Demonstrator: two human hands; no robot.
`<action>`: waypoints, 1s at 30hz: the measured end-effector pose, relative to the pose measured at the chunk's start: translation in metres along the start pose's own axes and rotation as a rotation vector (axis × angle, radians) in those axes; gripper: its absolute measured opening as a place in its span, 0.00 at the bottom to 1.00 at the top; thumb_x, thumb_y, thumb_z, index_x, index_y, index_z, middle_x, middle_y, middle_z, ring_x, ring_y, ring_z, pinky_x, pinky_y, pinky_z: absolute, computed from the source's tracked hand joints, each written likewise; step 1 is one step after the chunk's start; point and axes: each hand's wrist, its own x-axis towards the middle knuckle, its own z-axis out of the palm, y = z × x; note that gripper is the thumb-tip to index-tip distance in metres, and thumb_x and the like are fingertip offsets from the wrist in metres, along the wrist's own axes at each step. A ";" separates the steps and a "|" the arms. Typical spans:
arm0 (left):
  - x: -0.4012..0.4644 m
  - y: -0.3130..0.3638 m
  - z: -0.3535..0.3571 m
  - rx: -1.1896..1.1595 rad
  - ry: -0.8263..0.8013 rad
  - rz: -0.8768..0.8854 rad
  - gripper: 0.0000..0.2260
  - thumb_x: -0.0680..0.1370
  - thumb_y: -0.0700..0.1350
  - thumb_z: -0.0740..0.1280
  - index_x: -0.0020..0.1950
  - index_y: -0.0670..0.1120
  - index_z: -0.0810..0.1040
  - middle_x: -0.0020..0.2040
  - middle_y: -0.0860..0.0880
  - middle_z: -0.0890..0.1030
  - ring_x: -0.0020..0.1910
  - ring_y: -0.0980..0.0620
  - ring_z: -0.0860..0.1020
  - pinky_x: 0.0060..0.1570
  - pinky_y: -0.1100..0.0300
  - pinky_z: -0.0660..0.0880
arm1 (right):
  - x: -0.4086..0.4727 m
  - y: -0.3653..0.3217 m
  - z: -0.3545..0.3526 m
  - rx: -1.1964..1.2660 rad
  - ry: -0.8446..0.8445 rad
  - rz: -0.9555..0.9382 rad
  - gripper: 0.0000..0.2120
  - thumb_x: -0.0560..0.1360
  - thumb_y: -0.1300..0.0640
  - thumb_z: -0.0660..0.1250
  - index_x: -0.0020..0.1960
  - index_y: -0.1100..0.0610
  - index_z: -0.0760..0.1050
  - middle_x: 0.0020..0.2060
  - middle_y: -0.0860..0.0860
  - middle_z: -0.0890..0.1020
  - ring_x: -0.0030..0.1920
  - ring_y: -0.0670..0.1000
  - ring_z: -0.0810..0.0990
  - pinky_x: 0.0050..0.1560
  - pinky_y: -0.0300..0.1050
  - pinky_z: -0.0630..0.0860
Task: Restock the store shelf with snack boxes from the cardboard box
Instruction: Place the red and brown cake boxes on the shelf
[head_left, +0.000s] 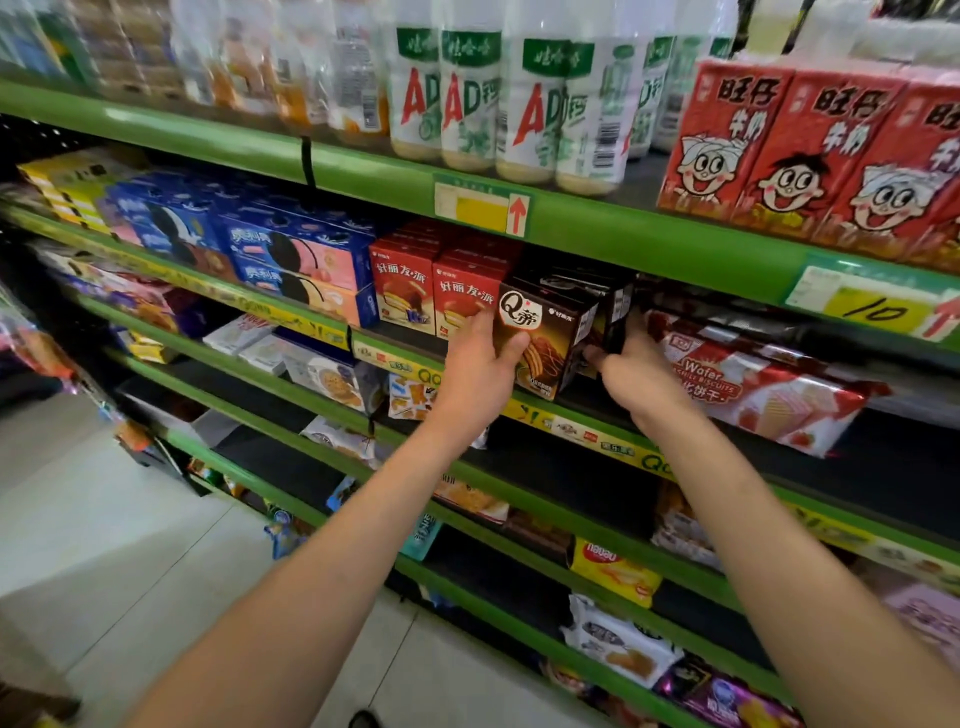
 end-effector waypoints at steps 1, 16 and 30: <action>0.000 0.000 0.000 0.024 0.043 0.024 0.17 0.81 0.50 0.65 0.67 0.46 0.71 0.58 0.53 0.72 0.60 0.54 0.70 0.65 0.53 0.70 | 0.000 -0.001 0.002 -0.017 0.013 0.004 0.33 0.78 0.52 0.67 0.78 0.46 0.55 0.74 0.51 0.70 0.72 0.58 0.69 0.68 0.52 0.68; -0.008 0.002 0.023 -0.007 -0.103 0.208 0.23 0.78 0.36 0.65 0.71 0.49 0.64 0.61 0.47 0.73 0.58 0.51 0.75 0.58 0.59 0.73 | -0.014 0.001 0.002 -0.116 -0.128 -0.118 0.45 0.68 0.50 0.76 0.78 0.41 0.56 0.64 0.43 0.74 0.61 0.45 0.70 0.57 0.41 0.65; 0.050 0.014 0.034 0.226 -0.390 0.114 0.32 0.76 0.32 0.61 0.78 0.44 0.57 0.75 0.40 0.60 0.72 0.38 0.66 0.68 0.53 0.65 | 0.042 -0.020 0.029 -0.314 0.149 -0.112 0.15 0.80 0.60 0.58 0.64 0.60 0.73 0.59 0.62 0.80 0.60 0.61 0.78 0.54 0.46 0.71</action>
